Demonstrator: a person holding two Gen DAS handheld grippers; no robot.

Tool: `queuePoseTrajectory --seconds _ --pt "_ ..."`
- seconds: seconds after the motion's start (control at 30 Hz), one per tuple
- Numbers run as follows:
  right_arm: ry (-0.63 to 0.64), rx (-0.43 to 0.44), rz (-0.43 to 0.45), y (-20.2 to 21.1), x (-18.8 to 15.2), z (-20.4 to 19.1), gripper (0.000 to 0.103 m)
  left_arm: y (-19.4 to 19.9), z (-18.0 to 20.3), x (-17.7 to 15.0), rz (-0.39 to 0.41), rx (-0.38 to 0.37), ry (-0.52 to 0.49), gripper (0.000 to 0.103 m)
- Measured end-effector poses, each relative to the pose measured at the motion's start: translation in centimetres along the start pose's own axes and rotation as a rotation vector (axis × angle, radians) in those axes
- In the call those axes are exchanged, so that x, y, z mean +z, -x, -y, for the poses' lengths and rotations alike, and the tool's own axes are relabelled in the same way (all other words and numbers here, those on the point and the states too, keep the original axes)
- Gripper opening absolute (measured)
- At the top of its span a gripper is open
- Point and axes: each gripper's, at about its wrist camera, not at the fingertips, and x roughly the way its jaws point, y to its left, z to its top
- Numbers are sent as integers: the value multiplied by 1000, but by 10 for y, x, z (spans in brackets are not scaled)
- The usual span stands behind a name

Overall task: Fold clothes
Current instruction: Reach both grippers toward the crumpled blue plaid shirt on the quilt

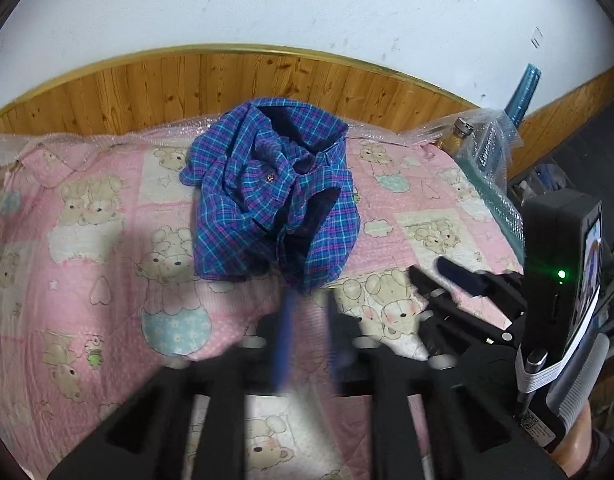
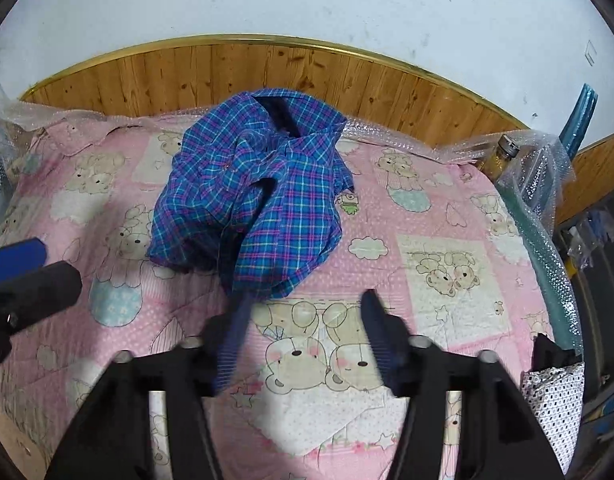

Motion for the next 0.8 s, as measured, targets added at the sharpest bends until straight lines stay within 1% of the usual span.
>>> queuePoseTrajectory --seconds 0.03,0.13,0.17,0.27,0.43,0.57,0.73,0.8 --pt "-2 5 -8 -5 0 2 61 -4 -4 3 0 8 11 60" --pt "-6 20 -33 -20 1 9 61 -20 -7 9 -8 24 35 60" --pt "-7 25 -42 -26 0 12 61 -22 -8 10 0 36 29 60" --pt "-7 43 -58 -39 3 24 61 -37 -10 17 -12 66 27 60" --pt "-5 59 -115 -71 10 24 61 -64 -9 30 -46 104 15 60" --pt "9 75 -155 -95 15 29 61 -89 -6 38 -103 145 7 60" --pt "35 76 -194 -124 18 37 61 -129 -7 48 -175 168 22 60" --pt "39 74 -191 -137 19 41 62 -148 -8 54 -194 171 27 60"
